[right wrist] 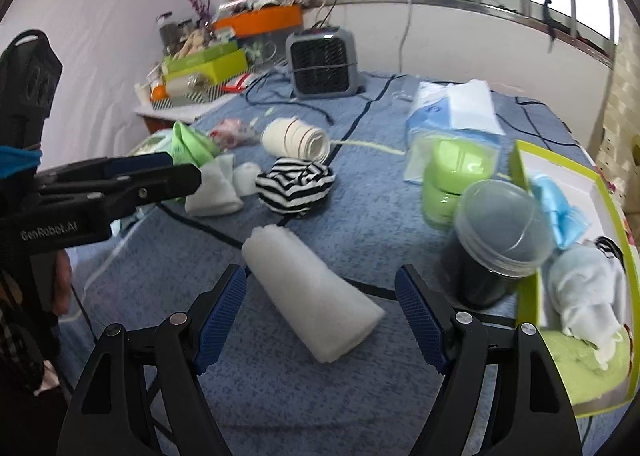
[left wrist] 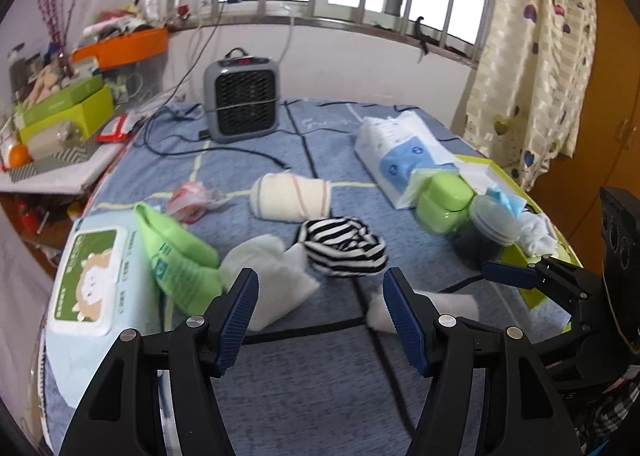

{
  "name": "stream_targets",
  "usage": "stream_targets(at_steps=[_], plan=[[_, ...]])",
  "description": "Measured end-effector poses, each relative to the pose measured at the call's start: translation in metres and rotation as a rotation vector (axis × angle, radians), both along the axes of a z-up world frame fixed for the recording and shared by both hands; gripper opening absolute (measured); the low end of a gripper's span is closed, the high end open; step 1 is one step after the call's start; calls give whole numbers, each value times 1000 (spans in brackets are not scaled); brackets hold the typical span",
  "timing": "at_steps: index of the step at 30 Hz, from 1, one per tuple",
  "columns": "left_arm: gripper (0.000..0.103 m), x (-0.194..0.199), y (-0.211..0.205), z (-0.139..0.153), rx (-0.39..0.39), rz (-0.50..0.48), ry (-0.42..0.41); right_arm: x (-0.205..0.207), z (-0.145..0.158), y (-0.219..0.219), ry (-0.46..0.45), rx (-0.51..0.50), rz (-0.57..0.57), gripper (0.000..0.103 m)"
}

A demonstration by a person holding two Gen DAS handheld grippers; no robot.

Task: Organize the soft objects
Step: 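Move both grippers open away from the box back toward the pile, then grasp the white foam roll with the right gripper while the left gripper grasps the white sock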

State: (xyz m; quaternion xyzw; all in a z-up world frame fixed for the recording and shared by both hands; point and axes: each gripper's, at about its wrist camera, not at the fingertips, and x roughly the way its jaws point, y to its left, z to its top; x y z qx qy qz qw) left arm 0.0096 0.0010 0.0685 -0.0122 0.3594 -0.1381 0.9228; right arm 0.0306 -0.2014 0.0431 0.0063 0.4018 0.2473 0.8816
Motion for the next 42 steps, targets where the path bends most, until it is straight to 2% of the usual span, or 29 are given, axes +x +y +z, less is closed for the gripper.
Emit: stream_targets(at_steps=[9, 15, 19, 23, 31, 42], plan=[[64, 4, 9, -8, 0, 17, 22, 14, -17, 16, 49, -45, 57, 77], [64, 11, 15, -17, 4, 35, 45, 17, -28, 25, 69, -139, 49, 77], [64, 16, 15, -22, 9, 40, 61, 18, -29, 24, 73, -151, 41, 77], [64, 24, 12, -27, 19, 46, 74, 18, -28, 24, 65, -153, 35, 59], [64, 39, 9, -35, 47, 81, 91, 14, -25, 22, 50, -149, 25, 39], [64, 50, 3, -48, 90, 101, 108, 13, -23, 19, 50, -121, 11, 38]])
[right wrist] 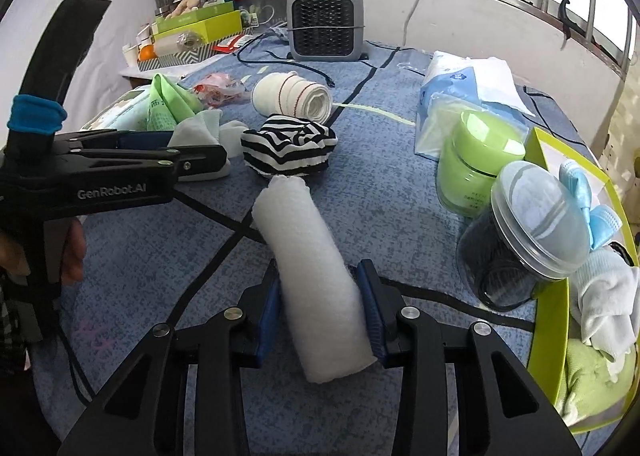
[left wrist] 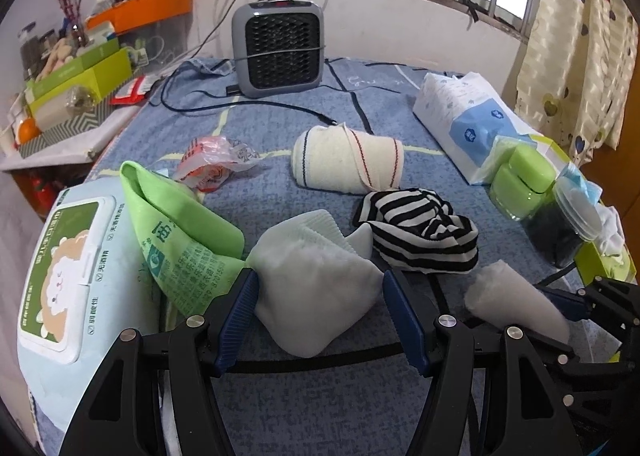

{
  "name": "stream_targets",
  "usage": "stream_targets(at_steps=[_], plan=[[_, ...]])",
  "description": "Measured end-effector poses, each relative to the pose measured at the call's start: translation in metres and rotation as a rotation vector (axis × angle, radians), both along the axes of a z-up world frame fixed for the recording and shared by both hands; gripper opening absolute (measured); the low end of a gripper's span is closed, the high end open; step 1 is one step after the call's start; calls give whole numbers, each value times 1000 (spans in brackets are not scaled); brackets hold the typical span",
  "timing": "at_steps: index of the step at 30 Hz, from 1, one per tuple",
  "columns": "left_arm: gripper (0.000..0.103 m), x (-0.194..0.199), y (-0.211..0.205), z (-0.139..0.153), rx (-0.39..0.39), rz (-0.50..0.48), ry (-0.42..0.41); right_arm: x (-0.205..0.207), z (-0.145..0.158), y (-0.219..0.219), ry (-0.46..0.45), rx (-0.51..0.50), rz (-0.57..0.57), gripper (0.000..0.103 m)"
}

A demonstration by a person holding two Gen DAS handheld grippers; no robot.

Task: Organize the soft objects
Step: 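Grasp the white foam roll with the right gripper while the left gripper grasps the white sock, then carry the white foam roll and white sock over the lime-green box with both grippers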

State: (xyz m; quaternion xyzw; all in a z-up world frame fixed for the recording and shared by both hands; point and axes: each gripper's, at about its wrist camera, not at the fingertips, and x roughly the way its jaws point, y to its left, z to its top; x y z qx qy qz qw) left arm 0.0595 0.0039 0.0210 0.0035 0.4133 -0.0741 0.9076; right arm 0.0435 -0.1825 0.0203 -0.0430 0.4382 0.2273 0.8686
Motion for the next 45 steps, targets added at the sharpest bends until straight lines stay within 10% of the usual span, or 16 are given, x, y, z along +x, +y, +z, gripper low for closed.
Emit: stream_targets(at_steps=[24, 45], plan=[[32, -5, -8, 2, 54, -10, -48, -2, 1, 0, 0, 2, -3, 38], [32, -33, -20, 27, 13, -61, -107, -16, 17, -12, -43, 53, -65, 38]])
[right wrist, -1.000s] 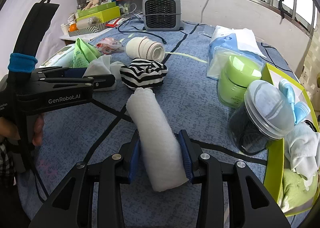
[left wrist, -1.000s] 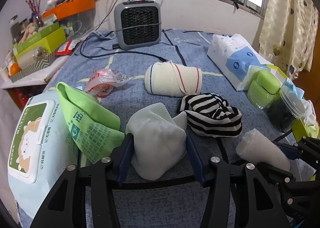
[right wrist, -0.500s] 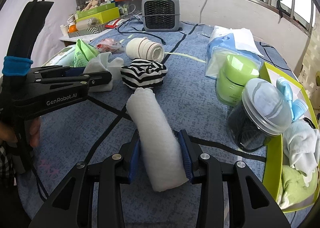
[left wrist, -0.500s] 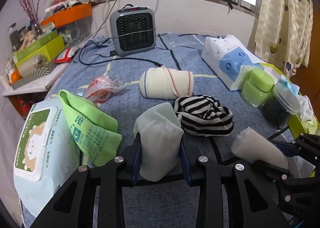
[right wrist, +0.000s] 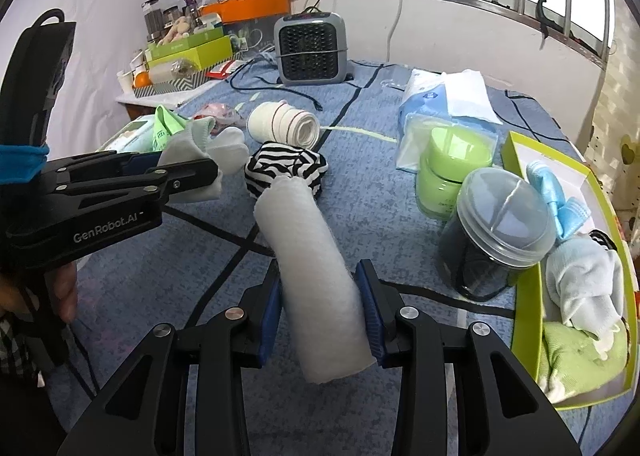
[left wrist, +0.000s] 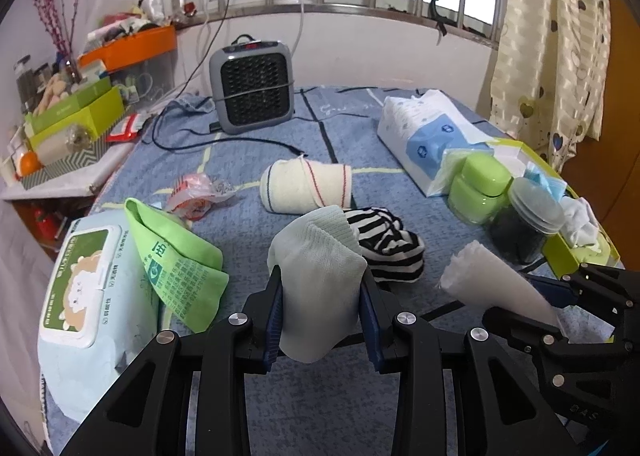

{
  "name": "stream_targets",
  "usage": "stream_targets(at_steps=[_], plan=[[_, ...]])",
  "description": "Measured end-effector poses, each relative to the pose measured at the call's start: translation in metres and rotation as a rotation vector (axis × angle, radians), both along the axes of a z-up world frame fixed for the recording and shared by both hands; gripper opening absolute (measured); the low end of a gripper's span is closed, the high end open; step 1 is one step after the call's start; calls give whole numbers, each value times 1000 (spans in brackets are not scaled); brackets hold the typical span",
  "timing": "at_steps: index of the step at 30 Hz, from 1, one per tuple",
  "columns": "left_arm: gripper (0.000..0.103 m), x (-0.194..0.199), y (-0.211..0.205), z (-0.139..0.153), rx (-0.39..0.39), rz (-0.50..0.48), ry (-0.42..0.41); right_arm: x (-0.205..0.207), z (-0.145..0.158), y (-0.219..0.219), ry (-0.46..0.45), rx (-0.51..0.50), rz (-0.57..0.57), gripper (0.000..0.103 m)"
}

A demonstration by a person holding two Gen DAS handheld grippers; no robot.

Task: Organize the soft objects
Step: 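Carry the white foam roll and white sock over the lime-green box with both grippers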

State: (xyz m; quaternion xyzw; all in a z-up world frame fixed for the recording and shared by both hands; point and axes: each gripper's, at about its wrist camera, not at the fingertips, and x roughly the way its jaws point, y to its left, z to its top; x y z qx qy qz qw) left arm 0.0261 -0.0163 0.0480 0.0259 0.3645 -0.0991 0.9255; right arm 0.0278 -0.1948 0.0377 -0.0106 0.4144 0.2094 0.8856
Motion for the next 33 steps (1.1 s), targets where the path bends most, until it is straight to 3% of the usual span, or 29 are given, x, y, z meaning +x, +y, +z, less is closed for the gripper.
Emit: stream_targets(at_steps=[17, 33], plan=[[32, -19, -15, 28, -19, -57, -79, -13, 20, -16, -50, 17, -60, 38], [32, -13, -42, 53, -43, -119, -129, -11, 38, -47, -96, 22, -136, 38]])
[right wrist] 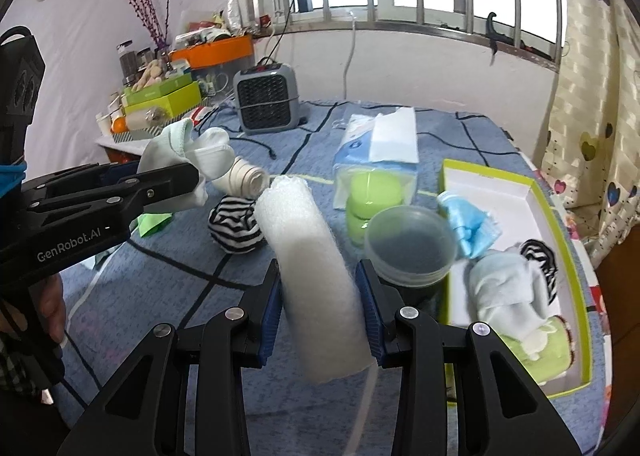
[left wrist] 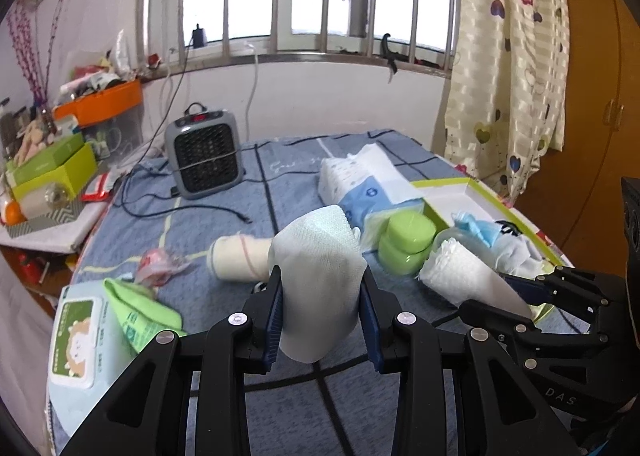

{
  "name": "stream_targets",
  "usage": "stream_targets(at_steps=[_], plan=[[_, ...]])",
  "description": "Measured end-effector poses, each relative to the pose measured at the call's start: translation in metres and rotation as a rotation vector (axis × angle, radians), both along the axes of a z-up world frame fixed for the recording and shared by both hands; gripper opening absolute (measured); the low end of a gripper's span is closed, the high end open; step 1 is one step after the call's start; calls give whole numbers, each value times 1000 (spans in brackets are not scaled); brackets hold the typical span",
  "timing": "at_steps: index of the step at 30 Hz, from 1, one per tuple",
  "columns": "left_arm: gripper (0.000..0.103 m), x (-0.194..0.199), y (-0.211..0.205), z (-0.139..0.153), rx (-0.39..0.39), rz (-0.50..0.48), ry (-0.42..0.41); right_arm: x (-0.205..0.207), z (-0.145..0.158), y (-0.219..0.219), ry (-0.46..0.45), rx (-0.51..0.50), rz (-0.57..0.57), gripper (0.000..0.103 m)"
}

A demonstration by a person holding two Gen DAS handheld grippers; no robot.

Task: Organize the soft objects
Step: 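Carry the white foam roll and white sock over the lime-green box with both grippers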

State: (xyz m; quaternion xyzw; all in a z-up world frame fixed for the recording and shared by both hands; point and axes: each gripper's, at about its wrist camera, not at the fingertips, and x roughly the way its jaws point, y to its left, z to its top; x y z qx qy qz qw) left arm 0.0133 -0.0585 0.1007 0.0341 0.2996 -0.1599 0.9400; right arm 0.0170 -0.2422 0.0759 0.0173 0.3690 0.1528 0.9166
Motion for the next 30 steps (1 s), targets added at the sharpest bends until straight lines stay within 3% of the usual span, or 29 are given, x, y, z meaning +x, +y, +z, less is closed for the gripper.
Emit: stream_targets(at_steps=[30], plan=[[32, 35, -81, 27, -32, -170, -28, 12, 19, -77, -47, 7, -189, 38]])
